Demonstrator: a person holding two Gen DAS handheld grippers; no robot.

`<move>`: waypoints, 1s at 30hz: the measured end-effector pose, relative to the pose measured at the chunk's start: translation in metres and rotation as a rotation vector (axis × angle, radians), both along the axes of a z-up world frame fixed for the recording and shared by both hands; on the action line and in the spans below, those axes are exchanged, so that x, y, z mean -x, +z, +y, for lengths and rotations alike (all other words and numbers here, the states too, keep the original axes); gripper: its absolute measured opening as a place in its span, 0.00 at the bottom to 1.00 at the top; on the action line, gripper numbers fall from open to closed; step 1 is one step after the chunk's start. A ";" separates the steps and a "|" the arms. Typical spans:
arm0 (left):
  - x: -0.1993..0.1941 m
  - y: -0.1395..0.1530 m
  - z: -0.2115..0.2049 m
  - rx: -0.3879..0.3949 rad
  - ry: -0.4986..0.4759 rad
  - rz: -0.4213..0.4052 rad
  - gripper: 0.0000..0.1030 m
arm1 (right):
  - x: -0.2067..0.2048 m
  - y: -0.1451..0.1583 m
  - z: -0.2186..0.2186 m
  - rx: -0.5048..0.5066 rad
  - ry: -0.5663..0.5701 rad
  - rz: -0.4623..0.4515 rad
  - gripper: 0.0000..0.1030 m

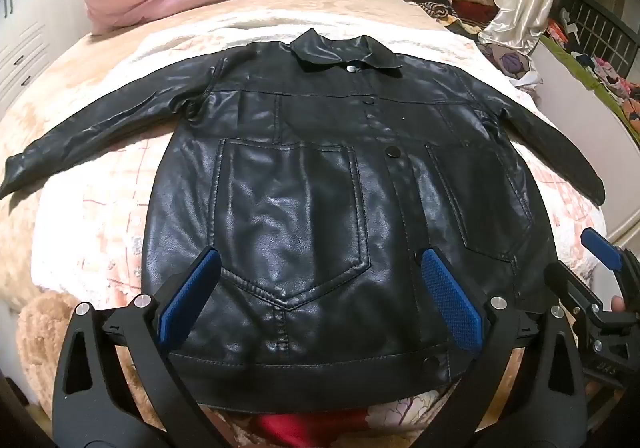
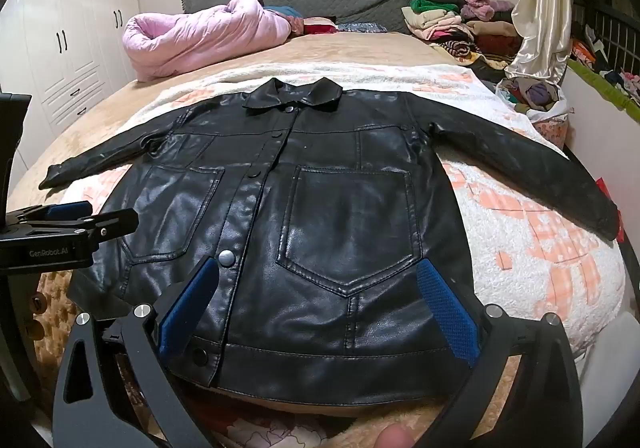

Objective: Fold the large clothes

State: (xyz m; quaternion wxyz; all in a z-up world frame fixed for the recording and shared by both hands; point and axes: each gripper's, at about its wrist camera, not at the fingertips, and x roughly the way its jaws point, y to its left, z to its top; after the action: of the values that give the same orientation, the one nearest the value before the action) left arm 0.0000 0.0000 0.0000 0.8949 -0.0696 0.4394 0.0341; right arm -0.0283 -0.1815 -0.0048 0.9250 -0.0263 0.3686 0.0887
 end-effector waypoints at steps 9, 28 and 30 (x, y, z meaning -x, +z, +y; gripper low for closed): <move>0.000 0.000 0.000 0.003 0.000 -0.001 0.91 | 0.000 0.000 0.000 -0.007 0.000 -0.001 0.96; 0.000 0.000 0.000 0.004 -0.001 -0.002 0.91 | 0.000 0.000 0.000 -0.009 0.001 0.000 0.96; 0.000 0.000 0.000 0.004 0.000 -0.002 0.91 | 0.000 0.000 0.000 -0.009 0.000 -0.001 0.96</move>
State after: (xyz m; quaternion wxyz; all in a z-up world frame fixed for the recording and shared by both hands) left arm 0.0000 0.0002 0.0000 0.8952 -0.0711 0.4387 0.0331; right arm -0.0286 -0.1819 -0.0053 0.9252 -0.0222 0.3678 0.0904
